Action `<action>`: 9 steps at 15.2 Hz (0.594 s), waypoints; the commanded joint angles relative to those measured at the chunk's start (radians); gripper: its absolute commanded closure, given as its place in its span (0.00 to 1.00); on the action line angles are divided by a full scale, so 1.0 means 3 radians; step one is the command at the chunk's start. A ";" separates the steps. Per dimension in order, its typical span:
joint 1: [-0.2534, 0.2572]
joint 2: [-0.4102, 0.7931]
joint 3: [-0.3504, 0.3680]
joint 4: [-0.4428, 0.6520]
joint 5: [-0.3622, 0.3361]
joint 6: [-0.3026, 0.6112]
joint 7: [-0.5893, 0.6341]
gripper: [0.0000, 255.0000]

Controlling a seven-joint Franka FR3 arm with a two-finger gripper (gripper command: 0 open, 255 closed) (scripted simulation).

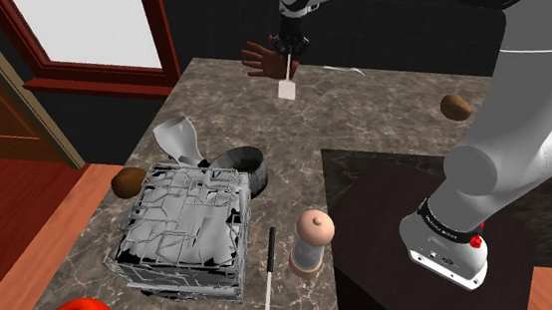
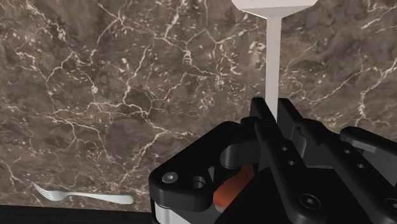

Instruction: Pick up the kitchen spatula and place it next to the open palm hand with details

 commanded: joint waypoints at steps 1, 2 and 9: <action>0.0006 0.0034 -0.0006 -0.0047 -0.0017 0.0080 0.0017 1.00; 0.0007 0.0049 -0.0009 -0.0071 -0.0025 0.0118 0.0023 1.00; 0.0019 0.0172 -0.0038 -0.0213 -0.0085 0.0375 0.0071 1.00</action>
